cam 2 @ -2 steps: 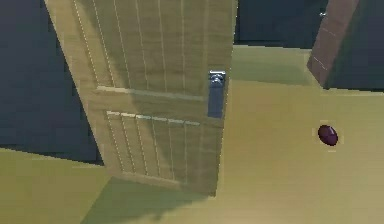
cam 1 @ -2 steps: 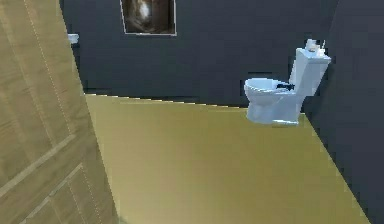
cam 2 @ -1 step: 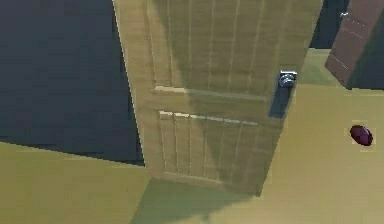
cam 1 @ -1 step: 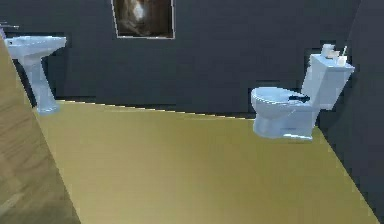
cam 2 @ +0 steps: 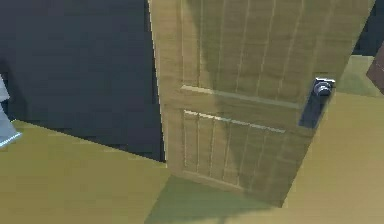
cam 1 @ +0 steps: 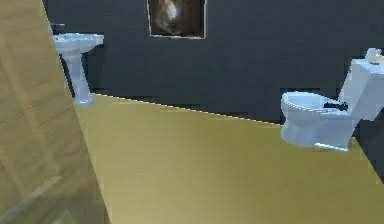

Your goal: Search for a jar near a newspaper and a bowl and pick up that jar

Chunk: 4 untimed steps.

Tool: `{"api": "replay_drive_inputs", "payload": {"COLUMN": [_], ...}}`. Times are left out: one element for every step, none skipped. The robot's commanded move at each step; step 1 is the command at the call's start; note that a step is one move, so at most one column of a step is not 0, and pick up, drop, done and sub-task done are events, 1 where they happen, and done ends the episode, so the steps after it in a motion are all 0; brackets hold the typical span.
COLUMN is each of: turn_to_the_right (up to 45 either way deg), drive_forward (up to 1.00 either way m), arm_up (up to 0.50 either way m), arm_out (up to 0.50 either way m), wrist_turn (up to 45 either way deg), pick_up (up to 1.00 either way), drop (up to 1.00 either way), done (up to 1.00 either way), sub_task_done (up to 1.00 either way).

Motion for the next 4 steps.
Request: {"api": "replay_drive_inputs", "payload": {"turn_to_the_right": [0.0, -12.0, 0.0, -45.0], "drive_forward": [1.00, 0.00, 0.25, 0.00], "arm_up": [0.00, 0.00, 0.00, 0.00], "arm_out": [0.00, 0.00, 0.00, 0.00], "wrist_turn": [0.0, 0.0, 0.0, 0.0], "pick_up": [0.00, 0.00, 0.00, 0.00], "drop": [0.00, 0.00, 0.00, 0.00], "done": [0.00, 0.00, 0.00, 0.00], "sub_task_done": [0.00, 0.00, 0.00, 0.00]}}
